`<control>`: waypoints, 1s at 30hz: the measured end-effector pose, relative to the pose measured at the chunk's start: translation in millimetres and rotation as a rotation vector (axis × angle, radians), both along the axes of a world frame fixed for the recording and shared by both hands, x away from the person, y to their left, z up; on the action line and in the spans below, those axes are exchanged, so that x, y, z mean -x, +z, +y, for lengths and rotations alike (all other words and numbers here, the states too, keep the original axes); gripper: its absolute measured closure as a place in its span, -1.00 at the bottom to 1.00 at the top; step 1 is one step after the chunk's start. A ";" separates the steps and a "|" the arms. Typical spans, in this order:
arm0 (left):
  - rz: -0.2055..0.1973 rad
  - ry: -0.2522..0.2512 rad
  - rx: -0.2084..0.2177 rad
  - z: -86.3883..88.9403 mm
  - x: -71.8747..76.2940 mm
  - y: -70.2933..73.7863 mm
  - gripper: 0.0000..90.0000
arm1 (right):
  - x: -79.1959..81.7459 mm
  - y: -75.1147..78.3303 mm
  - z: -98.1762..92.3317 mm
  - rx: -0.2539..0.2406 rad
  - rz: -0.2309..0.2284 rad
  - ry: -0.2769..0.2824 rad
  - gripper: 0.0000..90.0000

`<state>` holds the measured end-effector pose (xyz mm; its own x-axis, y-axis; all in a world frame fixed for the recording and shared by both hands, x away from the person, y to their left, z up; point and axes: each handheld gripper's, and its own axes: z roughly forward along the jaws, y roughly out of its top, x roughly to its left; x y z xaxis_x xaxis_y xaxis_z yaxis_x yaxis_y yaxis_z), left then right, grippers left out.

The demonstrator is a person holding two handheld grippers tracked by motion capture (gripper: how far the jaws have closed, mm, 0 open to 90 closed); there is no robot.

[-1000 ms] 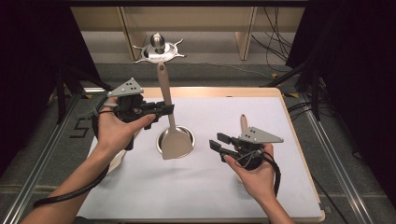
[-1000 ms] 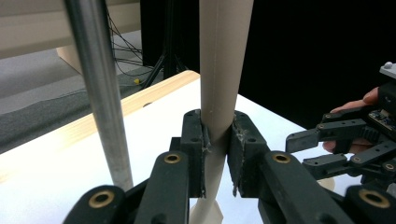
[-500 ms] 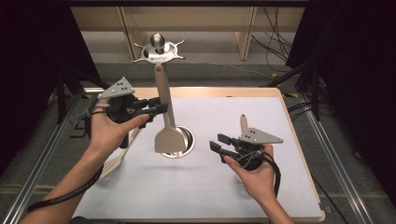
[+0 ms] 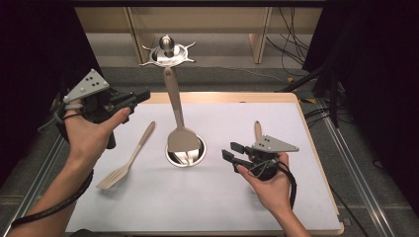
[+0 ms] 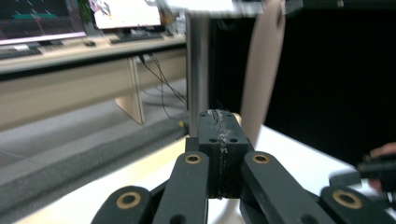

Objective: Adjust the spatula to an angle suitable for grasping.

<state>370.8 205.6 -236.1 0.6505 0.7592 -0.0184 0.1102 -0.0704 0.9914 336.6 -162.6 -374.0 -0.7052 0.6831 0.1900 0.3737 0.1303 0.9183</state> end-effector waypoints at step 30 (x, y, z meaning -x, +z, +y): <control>-0.145 0.096 0.066 -3.5 -19.7 21.0 0.99 | -1.0 -1.8 -5.3 0.009 -0.010 0.000 0.29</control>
<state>390.5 202.1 -215.1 0.5743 0.8185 0.0180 -0.0310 -0.0003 0.9995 337.6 -167.8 -375.8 -0.7072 0.6844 0.1770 0.3645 0.1385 0.9208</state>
